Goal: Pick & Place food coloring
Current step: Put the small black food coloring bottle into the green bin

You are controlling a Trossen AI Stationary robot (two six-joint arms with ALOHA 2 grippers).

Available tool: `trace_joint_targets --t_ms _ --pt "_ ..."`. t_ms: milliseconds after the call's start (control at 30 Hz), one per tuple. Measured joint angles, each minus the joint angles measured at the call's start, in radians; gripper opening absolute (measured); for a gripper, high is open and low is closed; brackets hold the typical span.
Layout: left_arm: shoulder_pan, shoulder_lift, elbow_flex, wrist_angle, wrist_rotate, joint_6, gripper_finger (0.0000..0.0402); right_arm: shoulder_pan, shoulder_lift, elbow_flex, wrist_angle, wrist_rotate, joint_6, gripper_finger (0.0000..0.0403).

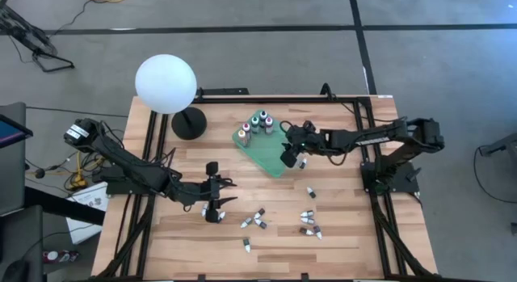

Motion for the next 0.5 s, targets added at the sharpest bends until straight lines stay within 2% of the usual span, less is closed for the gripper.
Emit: trace_joint_targets --t_ms 133,300,400,500 --pt "0.0 0.0 0.0 0.0 0.047 -0.079 0.0174 0.02 -0.011 0.02 0.0 -0.001 -0.035 0.0162" --pt "0.0 0.0 0.0 -0.052 0.176 -0.174 0.0174 0.099 -0.105 0.027 -0.002 -0.001 -0.107 0.0169" --pt "0.0 0.0 0.0 -0.106 0.259 -0.204 0.0174 0.166 -0.17 0.027 -0.052 0.0 -0.13 0.0167" --pt "-0.001 0.001 0.0 -0.147 0.263 -0.29 0.0174 0.237 -0.233 0.027 -0.143 0.0 -0.123 0.0162"
